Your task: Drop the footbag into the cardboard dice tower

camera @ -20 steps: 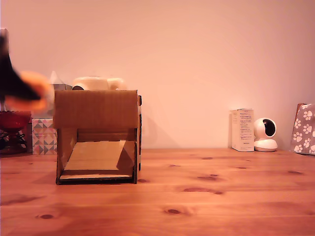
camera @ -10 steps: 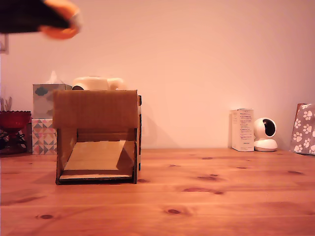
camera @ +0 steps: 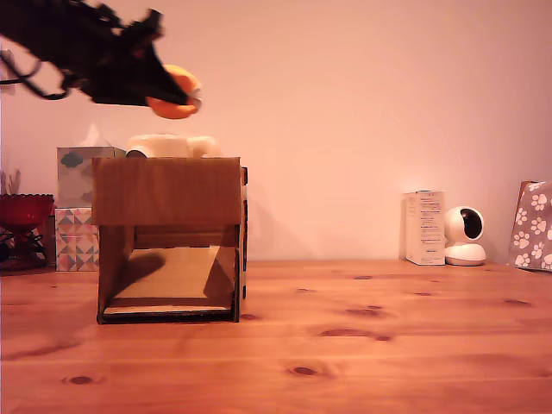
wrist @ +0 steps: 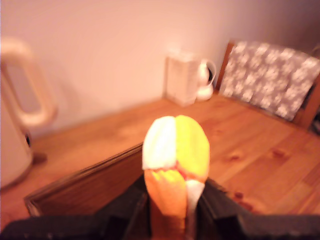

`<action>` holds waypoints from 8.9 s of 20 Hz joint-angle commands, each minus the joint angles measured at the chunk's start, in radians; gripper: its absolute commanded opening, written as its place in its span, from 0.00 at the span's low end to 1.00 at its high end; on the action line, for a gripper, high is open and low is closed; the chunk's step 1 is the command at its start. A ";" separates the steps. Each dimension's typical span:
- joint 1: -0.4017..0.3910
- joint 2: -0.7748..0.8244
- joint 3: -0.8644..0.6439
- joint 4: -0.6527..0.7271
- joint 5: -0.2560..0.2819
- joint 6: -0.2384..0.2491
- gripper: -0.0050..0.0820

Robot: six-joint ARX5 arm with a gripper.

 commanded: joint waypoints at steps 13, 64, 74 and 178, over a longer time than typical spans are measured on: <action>0.003 0.099 0.221 -0.291 -0.013 0.021 0.95; 0.041 -0.991 -0.696 -0.344 -0.218 -0.204 0.03; 0.038 -0.959 -0.696 -0.309 -0.195 -0.209 0.03; -0.031 0.059 0.205 -0.306 -0.191 -0.001 0.95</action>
